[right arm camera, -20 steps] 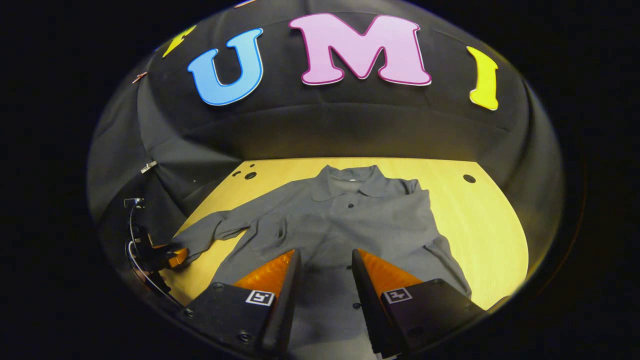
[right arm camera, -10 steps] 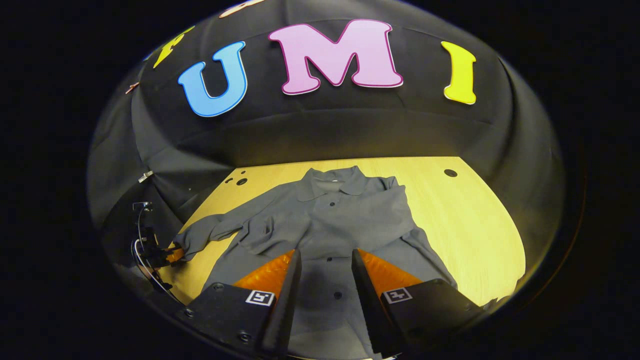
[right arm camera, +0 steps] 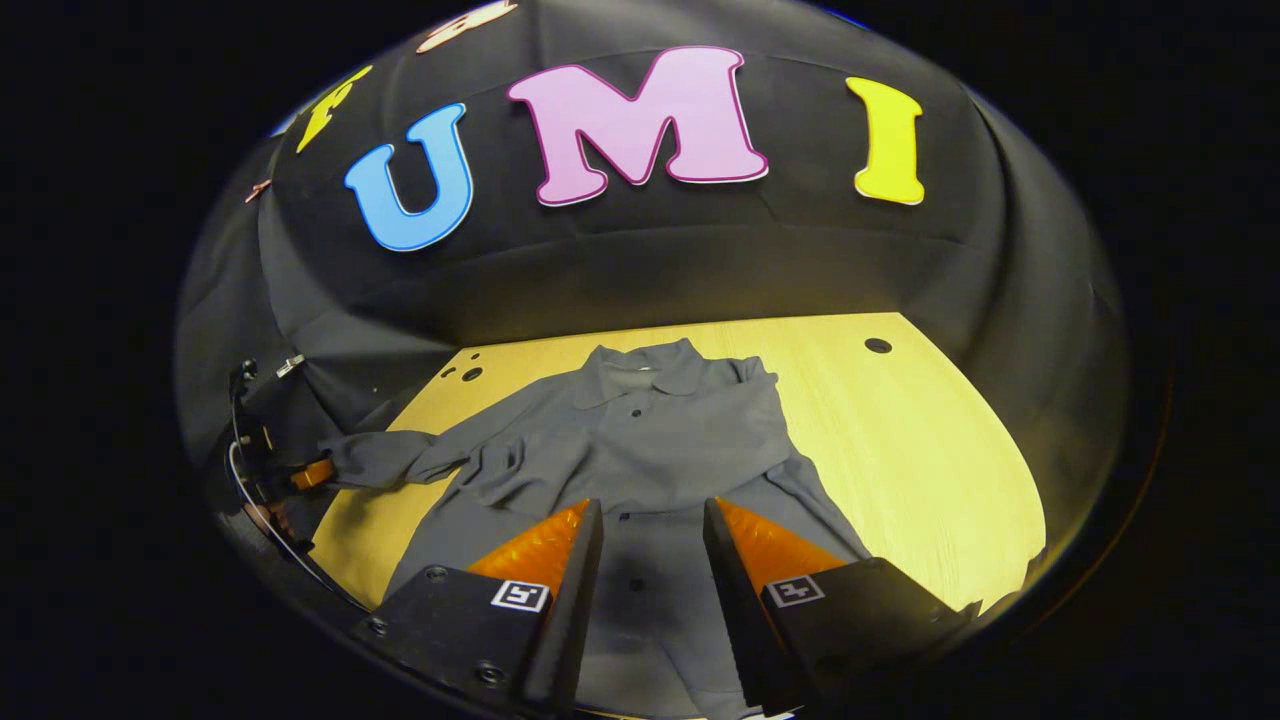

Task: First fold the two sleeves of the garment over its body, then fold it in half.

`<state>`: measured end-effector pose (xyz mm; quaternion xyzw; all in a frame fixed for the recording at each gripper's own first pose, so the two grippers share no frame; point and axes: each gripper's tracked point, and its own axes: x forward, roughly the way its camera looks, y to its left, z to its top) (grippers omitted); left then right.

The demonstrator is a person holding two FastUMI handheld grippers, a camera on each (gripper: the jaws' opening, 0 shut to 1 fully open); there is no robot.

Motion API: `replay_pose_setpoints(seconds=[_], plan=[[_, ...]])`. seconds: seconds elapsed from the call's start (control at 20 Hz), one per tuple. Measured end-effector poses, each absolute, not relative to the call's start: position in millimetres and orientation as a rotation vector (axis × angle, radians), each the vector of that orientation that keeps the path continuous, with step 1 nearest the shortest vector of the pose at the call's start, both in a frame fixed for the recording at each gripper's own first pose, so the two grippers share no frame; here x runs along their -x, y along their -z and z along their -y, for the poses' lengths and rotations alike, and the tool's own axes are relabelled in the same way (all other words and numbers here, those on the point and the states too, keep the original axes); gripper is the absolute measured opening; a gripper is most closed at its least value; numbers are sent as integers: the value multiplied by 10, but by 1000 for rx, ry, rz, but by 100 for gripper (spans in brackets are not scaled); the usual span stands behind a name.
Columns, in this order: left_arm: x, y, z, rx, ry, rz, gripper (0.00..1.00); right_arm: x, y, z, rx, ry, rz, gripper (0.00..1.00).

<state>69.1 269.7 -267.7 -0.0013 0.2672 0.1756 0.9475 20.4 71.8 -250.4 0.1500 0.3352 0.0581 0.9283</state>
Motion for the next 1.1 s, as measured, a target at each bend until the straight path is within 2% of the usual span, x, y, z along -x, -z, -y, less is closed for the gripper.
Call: replay_pose_setpoints(seconds=[0.3,0.5,1.1], plan=[[-991,1957,-1973,-11,-249,-439,6,-112,2611,-315,-312,-95,-685,64],[-1138,1735,-1353,-7,-144,-413,6,3,2703,-16,-329,-52,-689,64],[-1409,2065,399,-21,79,-477,6,302,2969,753,-397,58,-711,64]])
